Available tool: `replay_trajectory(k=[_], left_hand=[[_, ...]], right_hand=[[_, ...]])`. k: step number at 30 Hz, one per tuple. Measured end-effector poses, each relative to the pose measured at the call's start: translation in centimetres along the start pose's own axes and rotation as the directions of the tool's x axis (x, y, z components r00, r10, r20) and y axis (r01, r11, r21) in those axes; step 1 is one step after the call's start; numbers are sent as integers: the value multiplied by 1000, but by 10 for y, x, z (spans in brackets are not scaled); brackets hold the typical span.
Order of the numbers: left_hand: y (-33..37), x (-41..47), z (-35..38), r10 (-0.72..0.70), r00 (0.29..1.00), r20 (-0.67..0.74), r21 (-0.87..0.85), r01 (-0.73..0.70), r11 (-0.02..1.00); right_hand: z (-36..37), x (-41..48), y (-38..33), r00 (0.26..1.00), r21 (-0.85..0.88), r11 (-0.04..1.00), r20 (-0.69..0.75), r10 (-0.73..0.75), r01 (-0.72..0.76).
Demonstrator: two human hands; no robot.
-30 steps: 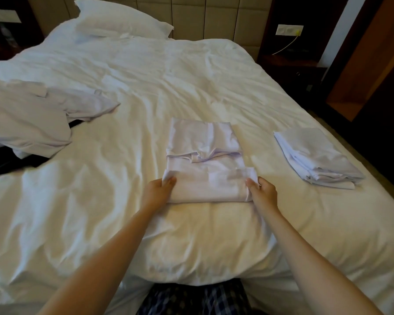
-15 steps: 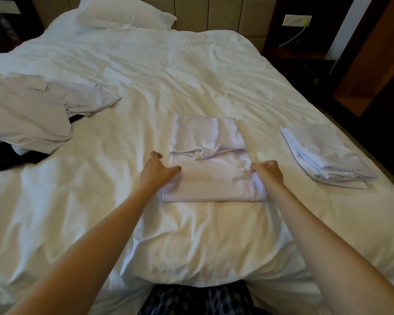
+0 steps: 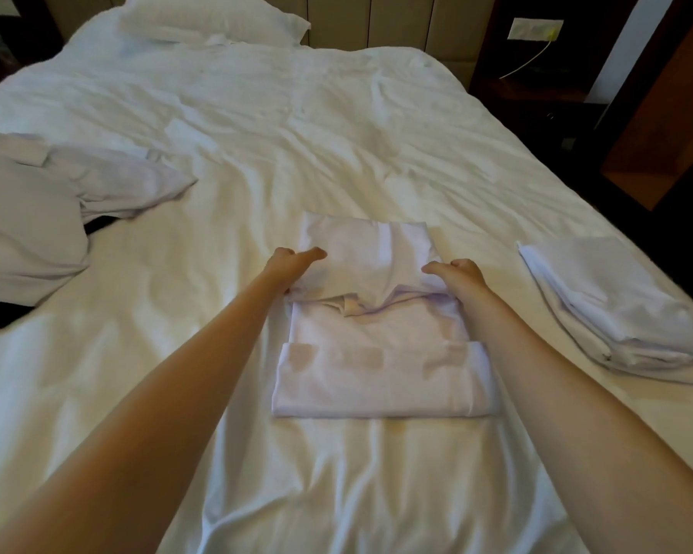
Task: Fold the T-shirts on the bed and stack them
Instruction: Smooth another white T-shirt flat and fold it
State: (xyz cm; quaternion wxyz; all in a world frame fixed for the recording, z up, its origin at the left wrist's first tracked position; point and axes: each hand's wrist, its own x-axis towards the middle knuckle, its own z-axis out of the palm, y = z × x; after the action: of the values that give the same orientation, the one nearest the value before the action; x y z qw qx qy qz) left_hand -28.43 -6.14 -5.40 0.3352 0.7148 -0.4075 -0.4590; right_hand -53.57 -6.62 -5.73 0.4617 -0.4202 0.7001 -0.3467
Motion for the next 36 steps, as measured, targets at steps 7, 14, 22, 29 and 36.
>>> replay_trajectory(k=[7, 14, 22, 29, 36], left_hand=[[9, 49, 11, -102, 992, 80, -206, 116, 972], [15, 56, 15, -56, 997, 57, -162, 64, 985], [32, 7, -11, 271, 960, 68, -201, -252, 946], [6, -58, -23, 375, 925, 56, -140, -364, 921], [-63, -100, -27, 595, 792, 138, 122, -609, 783]], right_hand=[[14, 50, -16, 996, 101, 993, 64, 61, -67], [11, 58, -17, 990, 116, 991, 130, 49, -65], [-4, 18, -26, 983, 319, 935, 49, -180, 155], [-30, -45, -7, 937, 268, 910, 63, -343, 316], [-37, -87, 41, 872, -40, 872, -22, -490, 489]])
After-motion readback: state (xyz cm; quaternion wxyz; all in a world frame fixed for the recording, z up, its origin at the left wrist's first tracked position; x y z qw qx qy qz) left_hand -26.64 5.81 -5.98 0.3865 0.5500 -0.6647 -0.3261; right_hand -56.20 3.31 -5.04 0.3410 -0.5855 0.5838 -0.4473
